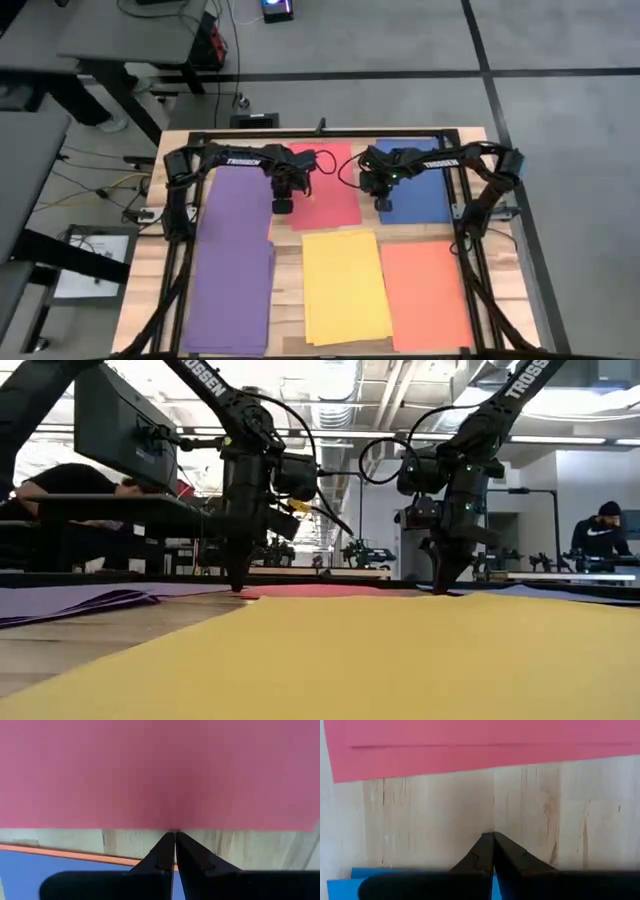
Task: Organize paper
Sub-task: Stack the pink paper on top of the pink paper
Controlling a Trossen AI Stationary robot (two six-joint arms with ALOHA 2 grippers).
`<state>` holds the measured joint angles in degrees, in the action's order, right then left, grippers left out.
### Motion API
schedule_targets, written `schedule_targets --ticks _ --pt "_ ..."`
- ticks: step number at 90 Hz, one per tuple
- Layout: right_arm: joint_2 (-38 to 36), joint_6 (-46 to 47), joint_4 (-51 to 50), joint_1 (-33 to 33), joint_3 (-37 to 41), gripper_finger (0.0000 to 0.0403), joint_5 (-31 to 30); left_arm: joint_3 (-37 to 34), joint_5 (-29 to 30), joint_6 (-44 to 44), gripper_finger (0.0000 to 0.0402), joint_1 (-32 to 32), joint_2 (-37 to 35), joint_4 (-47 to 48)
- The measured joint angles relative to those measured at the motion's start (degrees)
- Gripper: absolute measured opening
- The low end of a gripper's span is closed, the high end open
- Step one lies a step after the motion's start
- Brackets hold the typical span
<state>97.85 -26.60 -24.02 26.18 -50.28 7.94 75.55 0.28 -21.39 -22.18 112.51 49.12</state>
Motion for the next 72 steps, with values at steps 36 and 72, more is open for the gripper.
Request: schedule_targets --ticks 36,72 --pt "2.0 1.3 4.5 -1.4 -0.2 0.0 0.8 0.0 0.0 2.6 0.0 3.3 0.0 -1.9" --pt "3.8 3.2 5.2 -1.8 -0.9 0.0 2.3 0.0 -1.6 7.8 0.0 4.7 0.1 -3.0"
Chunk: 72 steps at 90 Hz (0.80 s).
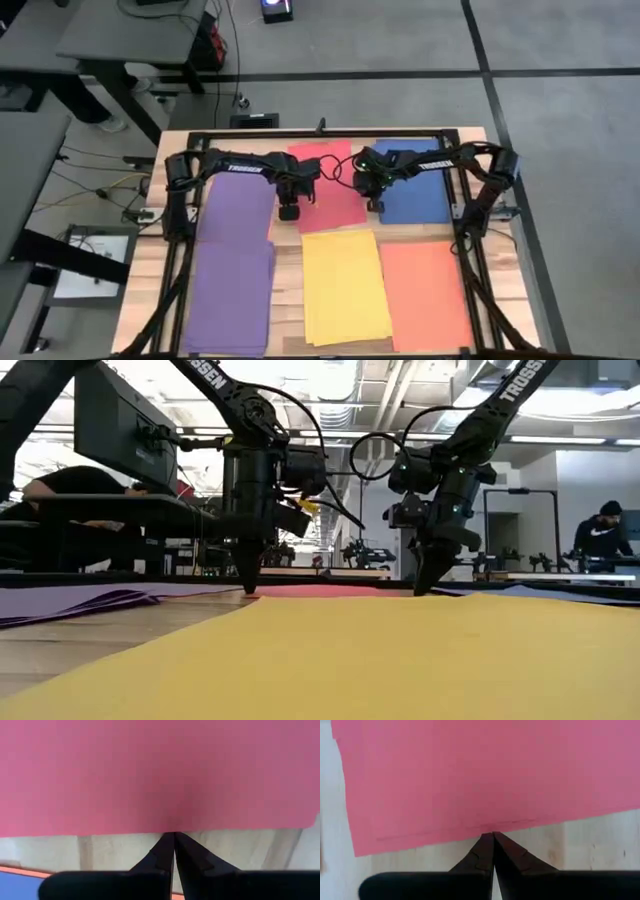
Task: Organize paper
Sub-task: Stack the pink paper on top of the pink paper
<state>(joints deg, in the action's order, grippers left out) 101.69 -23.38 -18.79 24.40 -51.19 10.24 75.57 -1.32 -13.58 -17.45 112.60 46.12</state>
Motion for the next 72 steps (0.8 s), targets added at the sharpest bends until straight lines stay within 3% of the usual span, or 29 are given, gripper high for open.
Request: schedule_targets --ticks 36,72 --pt "0.2 0.0 -0.4 0.4 -1.1 0.0 0.9 0.1 -0.5 -0.7 0.0 2.4 0.0 0.4" --pt "-3.6 2.4 -14.5 3.4 -10.4 0.0 0.8 2.6 3.0 -0.6 0.0 -0.2 -5.6 5.0"
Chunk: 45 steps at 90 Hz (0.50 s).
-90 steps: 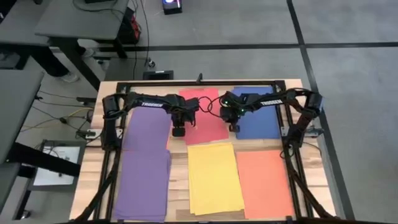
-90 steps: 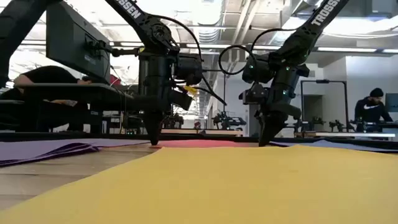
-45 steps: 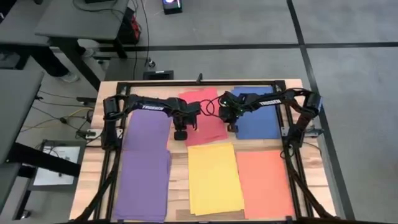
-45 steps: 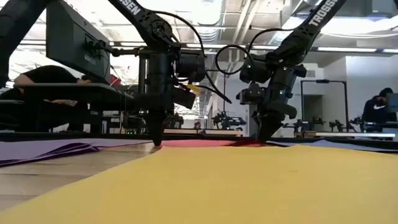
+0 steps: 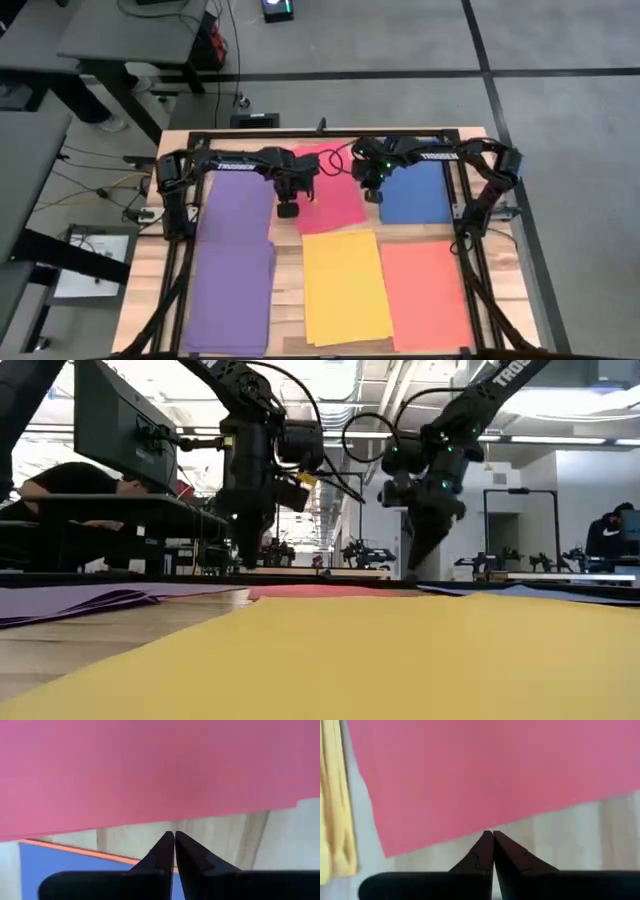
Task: Organize paper
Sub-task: Stack the pink paper on top of the pink paper
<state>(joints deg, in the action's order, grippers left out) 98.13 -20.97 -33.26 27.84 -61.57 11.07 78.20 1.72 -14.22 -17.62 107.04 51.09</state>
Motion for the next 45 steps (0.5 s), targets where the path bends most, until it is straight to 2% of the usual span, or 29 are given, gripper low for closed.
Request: schedule_targets --ticks 10,22,33,45 --pt "0.0 3.8 -0.5 -0.9 -4.1 0.0 -0.4 1.2 0.1 0.9 0.0 -0.7 -2.5 0.9" --pt "0.9 7.0 6.2 -2.7 -5.3 0.0 -0.4 1.6 0.3 2.9 0.0 -2.5 -6.9 3.0" --pt "4.7 11.7 11.4 -4.0 -5.3 0.0 -0.3 1.6 0.3 6.7 0.0 -4.8 -11.9 3.8" --pt "8.8 12.4 11.7 -5.8 -5.3 0.0 -0.3 1.6 0.7 9.3 0.0 -7.1 -16.3 3.9"
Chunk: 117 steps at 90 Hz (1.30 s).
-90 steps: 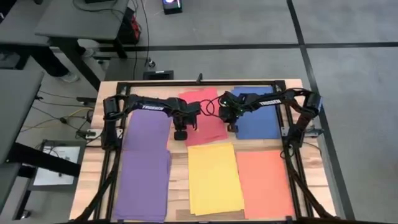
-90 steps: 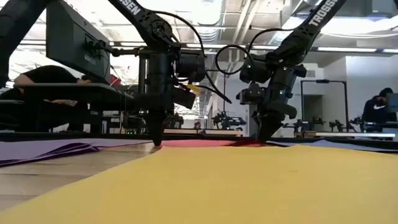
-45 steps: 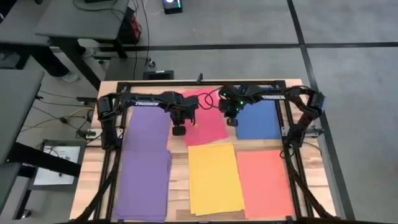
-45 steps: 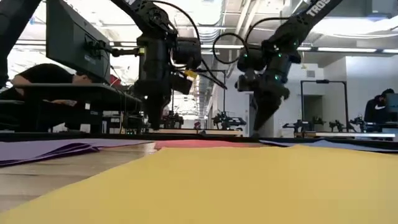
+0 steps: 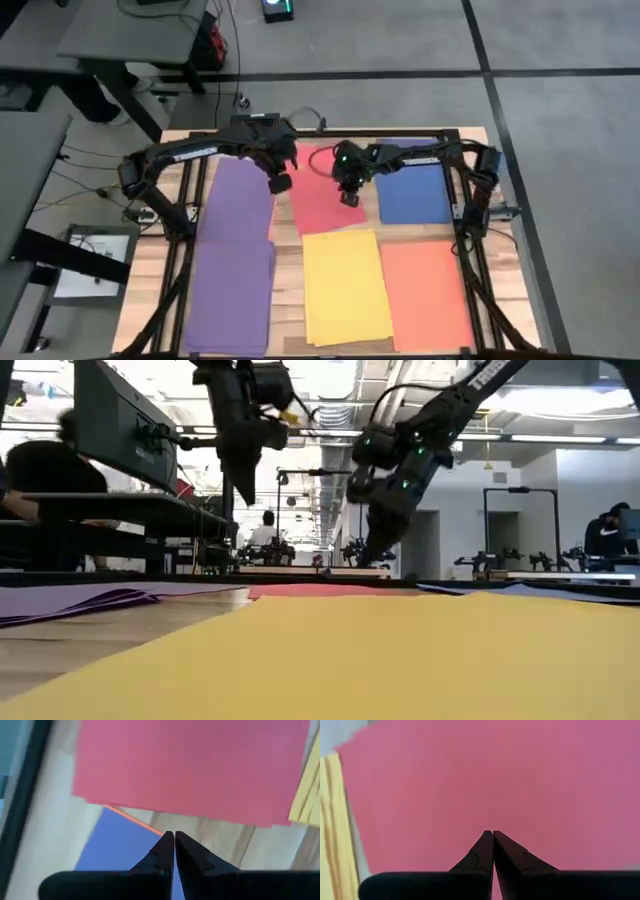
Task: Organize paper
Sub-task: Stack the pink paper on top of the pink paper
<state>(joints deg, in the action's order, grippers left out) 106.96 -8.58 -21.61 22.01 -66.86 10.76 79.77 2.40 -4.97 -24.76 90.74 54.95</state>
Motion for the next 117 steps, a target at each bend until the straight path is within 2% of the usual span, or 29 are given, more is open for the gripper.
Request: schedule_targets --ticks 20,58,92,117 --pt "4.4 -0.1 1.2 -1.7 0.0 0.0 0.2 0.0 -0.1 0.6 0.0 -2.3 -3.6 0.9" --pt "5.3 14.8 -2.8 1.9 -0.2 0.0 -0.1 0.0 -0.2 1.8 0.0 -2.8 -3.4 4.9" --pt "4.9 13.1 -5.4 1.6 -0.1 0.0 -1.3 0.0 -0.2 0.1 0.0 -2.8 -3.4 4.7" --pt "0.1 14.6 -8.0 1.8 0.3 0.0 -1.6 0.0 -0.2 0.1 0.0 -2.8 -3.4 4.4"
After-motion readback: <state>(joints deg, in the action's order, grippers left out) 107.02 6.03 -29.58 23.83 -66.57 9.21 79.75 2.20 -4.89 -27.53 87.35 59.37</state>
